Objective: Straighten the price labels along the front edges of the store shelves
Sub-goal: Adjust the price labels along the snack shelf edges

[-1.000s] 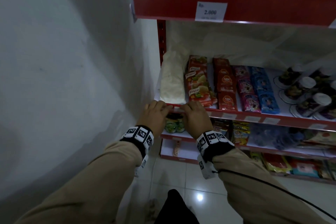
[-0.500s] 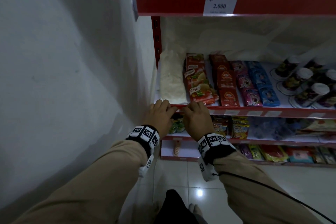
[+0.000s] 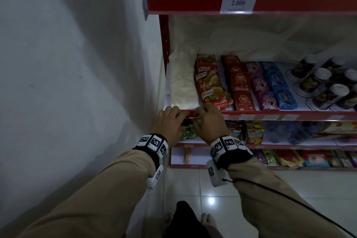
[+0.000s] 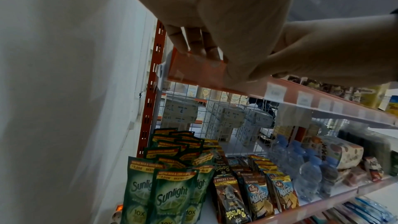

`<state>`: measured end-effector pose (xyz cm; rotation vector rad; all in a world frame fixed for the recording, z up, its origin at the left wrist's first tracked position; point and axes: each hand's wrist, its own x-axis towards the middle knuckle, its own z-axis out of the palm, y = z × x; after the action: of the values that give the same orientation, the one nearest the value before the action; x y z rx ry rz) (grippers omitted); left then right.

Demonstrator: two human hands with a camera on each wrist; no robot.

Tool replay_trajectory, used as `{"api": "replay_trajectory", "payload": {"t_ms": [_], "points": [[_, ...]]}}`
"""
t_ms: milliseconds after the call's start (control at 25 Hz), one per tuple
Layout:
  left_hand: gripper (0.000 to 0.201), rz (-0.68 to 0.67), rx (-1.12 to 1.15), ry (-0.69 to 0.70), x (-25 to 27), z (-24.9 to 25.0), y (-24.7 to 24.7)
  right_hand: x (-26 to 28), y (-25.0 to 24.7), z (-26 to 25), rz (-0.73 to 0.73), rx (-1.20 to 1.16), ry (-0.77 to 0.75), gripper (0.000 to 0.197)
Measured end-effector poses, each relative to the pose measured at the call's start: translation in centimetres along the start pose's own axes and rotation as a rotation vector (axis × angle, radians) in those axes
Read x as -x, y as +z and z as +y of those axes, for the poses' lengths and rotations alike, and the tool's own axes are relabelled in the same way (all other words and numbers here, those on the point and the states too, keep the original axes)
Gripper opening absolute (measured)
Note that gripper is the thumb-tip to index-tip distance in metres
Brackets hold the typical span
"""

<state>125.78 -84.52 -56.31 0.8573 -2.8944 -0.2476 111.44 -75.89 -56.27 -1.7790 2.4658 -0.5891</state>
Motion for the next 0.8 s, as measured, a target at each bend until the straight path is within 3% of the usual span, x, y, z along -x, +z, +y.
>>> {"api": "replay_trajectory", "payload": {"t_ms": [160, 280, 440, 680, 800], "points": [[0.040, 0.050, 0.104, -0.065, -0.4, -0.2, -0.1, -0.4, -0.7, 0.9, 0.065, -0.292, 0.045, 0.009], [0.033, 0.076, 0.198, -0.132, -0.8, -0.2, -0.2, -0.9, -1.2, 0.9, 0.143, -0.651, 0.221, 0.010], [0.030, 0.085, 0.285, -0.153, -0.8, 0.0, -0.5, -1.5, -1.0, 0.1, 0.130, -1.023, 0.368, 0.010], [0.019, 0.159, 0.496, -0.223, -0.9, 0.4, -0.8, -1.7, -0.3, -0.9, 0.074, -1.153, 0.435, 0.011], [0.014, 0.183, 0.542, -0.261, -1.2, 0.7, -0.8, -1.6, -0.3, -0.5, 0.102, -1.057, 0.371, 0.011]]}}
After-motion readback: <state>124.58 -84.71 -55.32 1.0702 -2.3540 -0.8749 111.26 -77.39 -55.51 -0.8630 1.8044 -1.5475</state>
